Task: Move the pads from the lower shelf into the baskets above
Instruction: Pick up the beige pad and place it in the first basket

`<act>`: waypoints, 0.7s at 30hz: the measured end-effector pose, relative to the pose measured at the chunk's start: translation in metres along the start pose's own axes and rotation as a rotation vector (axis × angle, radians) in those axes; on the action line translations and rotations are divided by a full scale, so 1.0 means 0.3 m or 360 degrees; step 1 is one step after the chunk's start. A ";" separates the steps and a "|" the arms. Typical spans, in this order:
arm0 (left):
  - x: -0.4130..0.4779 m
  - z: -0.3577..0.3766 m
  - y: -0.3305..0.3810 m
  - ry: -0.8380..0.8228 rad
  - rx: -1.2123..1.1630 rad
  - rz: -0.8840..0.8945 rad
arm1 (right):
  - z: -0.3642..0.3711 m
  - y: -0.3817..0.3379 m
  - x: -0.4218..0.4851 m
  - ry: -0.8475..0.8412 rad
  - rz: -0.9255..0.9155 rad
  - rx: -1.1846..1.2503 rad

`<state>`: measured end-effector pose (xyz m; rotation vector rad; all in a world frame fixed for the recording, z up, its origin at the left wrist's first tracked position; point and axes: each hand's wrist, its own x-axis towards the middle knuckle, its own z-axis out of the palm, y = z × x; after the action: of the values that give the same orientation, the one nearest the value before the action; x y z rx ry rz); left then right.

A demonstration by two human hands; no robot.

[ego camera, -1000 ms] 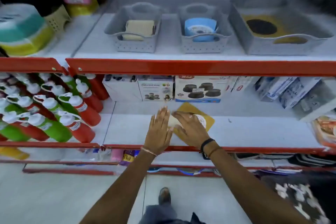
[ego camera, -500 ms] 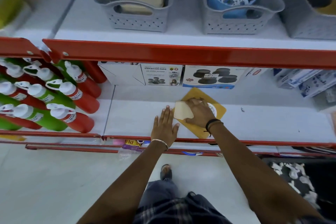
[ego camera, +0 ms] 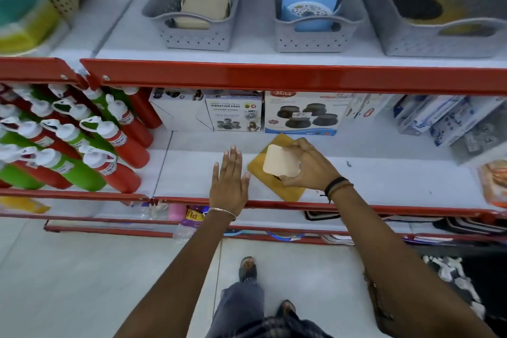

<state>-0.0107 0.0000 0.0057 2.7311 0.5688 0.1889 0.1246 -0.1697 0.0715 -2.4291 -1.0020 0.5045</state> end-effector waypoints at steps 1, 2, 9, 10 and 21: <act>-0.014 -0.039 0.018 0.0052 0.0001 0.0051 | -0.039 -0.028 -0.037 0.0009 -0.0069 0.0017; -0.022 -0.080 0.034 0.0093 0.0006 0.0098 | -0.074 -0.058 -0.067 0.0024 -0.0132 0.0038; -0.056 -0.430 0.156 0.0458 -0.0010 0.0282 | -0.318 -0.262 -0.224 0.0360 -0.0535 0.0005; -0.054 -0.480 0.165 0.0494 -0.0022 0.0309 | -0.351 -0.287 -0.232 0.0400 -0.0585 0.0016; 0.210 -0.950 0.115 0.0736 -0.0055 0.0390 | -0.669 -0.575 0.021 0.0571 -0.0693 -0.0167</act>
<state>0.0031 0.0828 0.2872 2.7202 0.3352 0.8974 0.1312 -0.1118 0.3297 -2.1813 -1.3616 -0.1306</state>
